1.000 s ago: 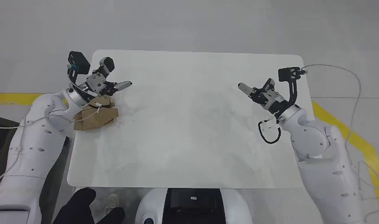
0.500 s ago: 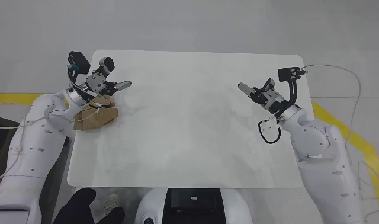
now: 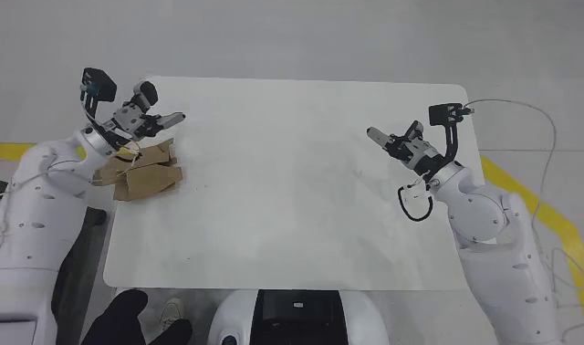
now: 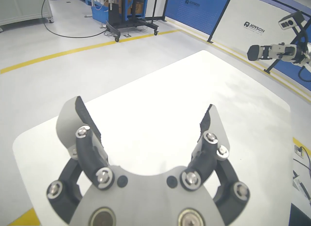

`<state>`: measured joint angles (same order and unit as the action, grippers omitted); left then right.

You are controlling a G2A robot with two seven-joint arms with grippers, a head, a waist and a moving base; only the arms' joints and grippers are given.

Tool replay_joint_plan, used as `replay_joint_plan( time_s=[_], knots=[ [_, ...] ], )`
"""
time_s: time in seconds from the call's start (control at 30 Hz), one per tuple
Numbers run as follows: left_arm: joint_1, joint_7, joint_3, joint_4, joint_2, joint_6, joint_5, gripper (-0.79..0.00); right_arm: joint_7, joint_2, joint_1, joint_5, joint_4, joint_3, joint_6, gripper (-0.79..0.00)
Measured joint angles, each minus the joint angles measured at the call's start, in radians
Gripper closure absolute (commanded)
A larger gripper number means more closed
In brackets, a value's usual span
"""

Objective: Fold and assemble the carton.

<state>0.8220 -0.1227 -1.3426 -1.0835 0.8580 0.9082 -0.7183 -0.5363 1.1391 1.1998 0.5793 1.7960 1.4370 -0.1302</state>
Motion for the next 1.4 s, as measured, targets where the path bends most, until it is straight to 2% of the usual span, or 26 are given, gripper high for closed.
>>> replay_joint_plan(
  time_s=[0.13, 0.27, 0.47, 0.63, 1.4],
  knots=[
    [-0.026, -0.062, -0.047, 0.058, -0.015, -0.022, -0.027, -0.785, 0.0, 0.0, 0.0, 0.0, 0.0, 0.0, 0.0, -0.785],
    [-0.044, -0.068, -0.077, 0.145, -0.022, -0.063, -0.021, -0.785, 0.0, 0.0, 0.0, 0.0, 0.0, 0.0, 0.0, -0.785],
    [-0.089, -0.127, -0.102, 0.27, -0.027, -0.074, 0.052, -0.785, 0.0, 0.0, 0.0, 0.0, 0.0, 0.0, 0.0, -0.785],
    [-0.116, -0.126, -0.112, 0.332, -0.033, -0.106, 0.027, -0.785, 0.0, 0.0, 0.0, 0.0, 0.0, 0.0, 0.0, -0.785],
    [-0.118, -0.123, -0.112, 0.338, -0.033, -0.113, 0.023, -0.785, 0.0, 0.0, 0.0, 0.0, 0.0, 0.0, 0.0, -0.785]
  ],
)
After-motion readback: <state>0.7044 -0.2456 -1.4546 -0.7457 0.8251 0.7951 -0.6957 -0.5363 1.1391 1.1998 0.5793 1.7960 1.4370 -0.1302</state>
